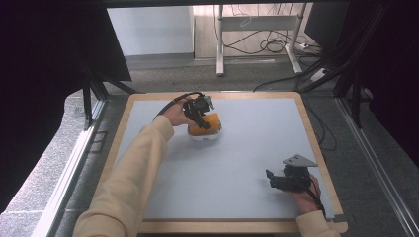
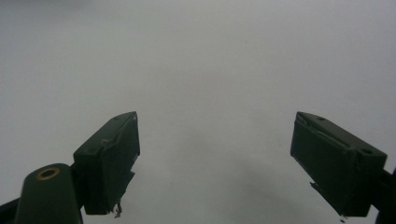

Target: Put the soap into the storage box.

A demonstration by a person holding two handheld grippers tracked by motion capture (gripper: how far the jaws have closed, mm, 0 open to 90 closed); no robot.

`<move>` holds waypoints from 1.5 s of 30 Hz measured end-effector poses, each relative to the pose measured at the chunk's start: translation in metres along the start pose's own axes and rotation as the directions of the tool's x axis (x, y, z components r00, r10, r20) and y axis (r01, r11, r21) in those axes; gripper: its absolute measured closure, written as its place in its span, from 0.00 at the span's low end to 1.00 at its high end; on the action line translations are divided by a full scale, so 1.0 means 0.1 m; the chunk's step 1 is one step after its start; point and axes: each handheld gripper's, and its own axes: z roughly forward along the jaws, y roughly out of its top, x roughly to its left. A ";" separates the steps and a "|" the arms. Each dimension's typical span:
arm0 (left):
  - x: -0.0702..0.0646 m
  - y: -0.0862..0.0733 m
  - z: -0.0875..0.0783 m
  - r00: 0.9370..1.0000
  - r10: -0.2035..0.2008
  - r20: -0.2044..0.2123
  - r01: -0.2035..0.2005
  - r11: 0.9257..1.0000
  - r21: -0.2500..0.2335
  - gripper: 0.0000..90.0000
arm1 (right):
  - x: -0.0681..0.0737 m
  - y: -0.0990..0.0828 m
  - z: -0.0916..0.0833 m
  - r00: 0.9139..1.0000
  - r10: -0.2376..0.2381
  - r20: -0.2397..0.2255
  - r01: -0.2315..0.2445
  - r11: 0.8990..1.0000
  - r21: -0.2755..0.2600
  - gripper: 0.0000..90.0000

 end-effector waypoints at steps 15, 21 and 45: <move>-0.05 0.05 -0.31 0.990 -0.068 -0.122 0.055 0.993 -0.105 0.32 | 0.01 0.01 0.00 1.000 -0.006 -0.003 0.006 1.000 -0.002 0.18; -0.11 0.01 -0.49 0.985 -0.117 -0.127 0.098 0.985 -0.144 0.28 | 0.01 0.01 -0.01 1.000 -0.008 -0.005 0.008 1.000 0.001 0.18; -1.03 -1.19 -0.79 0.941 -0.313 -0.126 0.261 0.913 -0.313 0.26 | 0.04 0.01 -0.03 1.000 -0.011 0.001 0.011 1.000 0.000 0.18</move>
